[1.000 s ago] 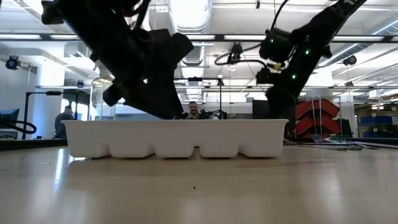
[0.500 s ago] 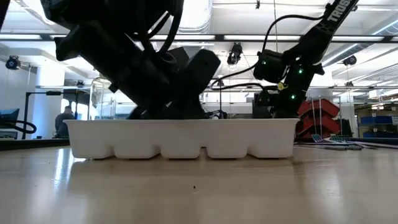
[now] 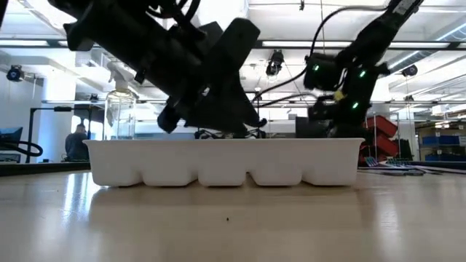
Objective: Sort silverware
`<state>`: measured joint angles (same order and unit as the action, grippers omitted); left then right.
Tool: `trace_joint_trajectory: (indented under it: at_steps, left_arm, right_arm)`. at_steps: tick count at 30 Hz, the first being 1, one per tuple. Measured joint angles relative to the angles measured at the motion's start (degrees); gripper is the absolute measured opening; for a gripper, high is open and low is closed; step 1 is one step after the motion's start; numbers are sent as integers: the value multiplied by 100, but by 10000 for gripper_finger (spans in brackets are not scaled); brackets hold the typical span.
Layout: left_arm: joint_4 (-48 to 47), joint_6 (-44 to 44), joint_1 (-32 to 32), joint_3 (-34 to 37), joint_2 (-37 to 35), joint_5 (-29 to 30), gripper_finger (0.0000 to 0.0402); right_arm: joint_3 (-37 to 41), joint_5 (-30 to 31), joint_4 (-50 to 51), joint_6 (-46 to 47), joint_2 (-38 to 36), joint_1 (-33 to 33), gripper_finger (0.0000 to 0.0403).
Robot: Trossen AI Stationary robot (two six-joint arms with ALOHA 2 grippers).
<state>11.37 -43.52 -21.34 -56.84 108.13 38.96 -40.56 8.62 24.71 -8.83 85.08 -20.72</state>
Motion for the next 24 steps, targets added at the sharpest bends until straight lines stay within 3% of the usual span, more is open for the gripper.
trace_joint_trajectory:
  at_steps: [7,17,24]
  left_arm:
    - [339,461,0,0,-12,252,132]
    - [1368,1153,0,-2,-12,258,132]
    - [1723,1310,-19,-2,28,123,132]
  right_arm:
    - [2,5,1128,1279,-1371,1265,1]
    - [2,49,2241,4169,-2784,2627,0]
    - [0,49,2429,4425,-3128,3770,0]
